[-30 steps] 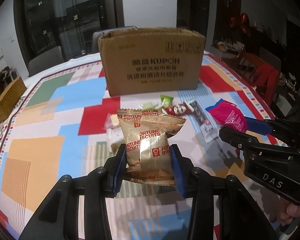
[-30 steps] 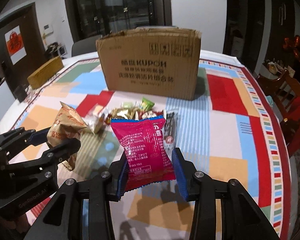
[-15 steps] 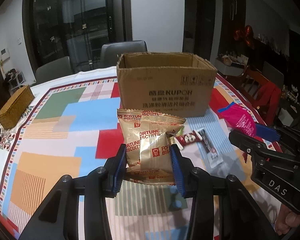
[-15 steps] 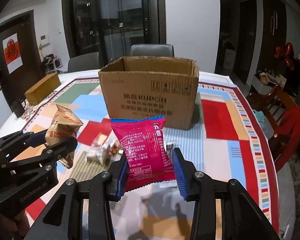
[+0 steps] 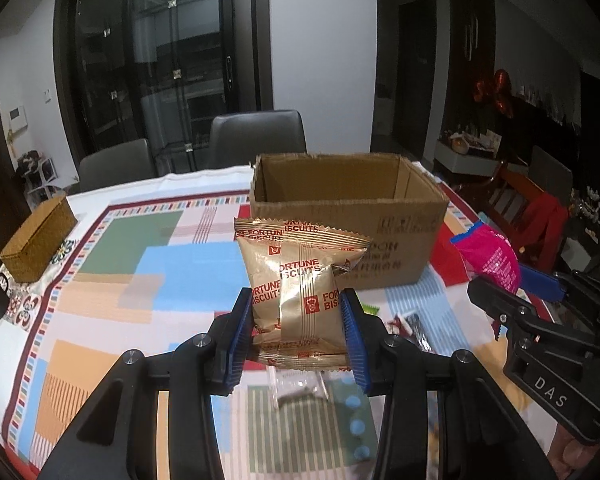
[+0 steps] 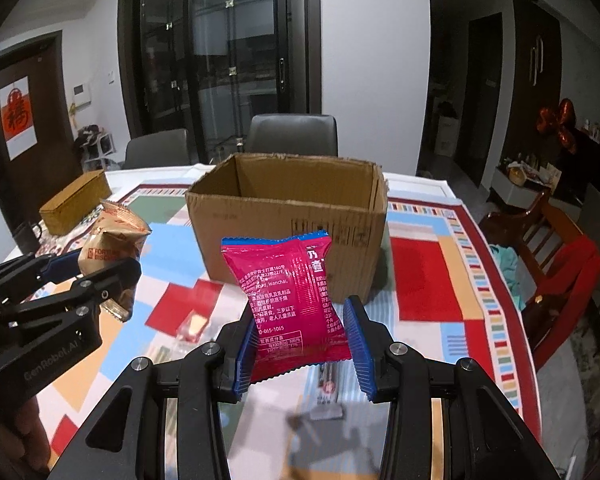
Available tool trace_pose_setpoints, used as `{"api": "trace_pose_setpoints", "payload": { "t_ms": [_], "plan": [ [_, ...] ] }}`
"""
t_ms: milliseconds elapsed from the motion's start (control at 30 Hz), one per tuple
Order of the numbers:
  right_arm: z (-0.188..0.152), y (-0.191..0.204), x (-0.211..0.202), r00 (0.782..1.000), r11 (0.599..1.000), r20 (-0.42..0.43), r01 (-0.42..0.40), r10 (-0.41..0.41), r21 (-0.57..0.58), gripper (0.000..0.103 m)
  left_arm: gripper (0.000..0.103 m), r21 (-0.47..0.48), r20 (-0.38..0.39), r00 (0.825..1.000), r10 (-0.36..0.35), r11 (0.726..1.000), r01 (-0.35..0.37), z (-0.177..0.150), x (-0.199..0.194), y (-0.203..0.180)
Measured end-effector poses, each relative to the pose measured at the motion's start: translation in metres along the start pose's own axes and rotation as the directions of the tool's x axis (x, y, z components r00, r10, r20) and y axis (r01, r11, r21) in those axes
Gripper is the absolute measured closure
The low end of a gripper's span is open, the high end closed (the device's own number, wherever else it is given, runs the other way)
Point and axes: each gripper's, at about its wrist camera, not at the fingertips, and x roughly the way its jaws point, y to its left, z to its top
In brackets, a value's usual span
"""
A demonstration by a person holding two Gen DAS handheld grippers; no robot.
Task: Organize snacks
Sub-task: 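Carry both packets over the cardboard box and open both tools to drop them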
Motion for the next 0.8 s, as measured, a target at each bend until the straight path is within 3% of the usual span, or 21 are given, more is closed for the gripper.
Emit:
{"api": "trace_pose_setpoints", "payload": {
  "t_ms": [800],
  "plan": [
    [0.063,-0.007,0.002,0.991,0.998,0.123,0.056,-0.059,0.033,0.06,0.061,0.028,0.108,0.994,0.001,1.0,-0.004,0.077,0.019,0.007]
  ]
}}
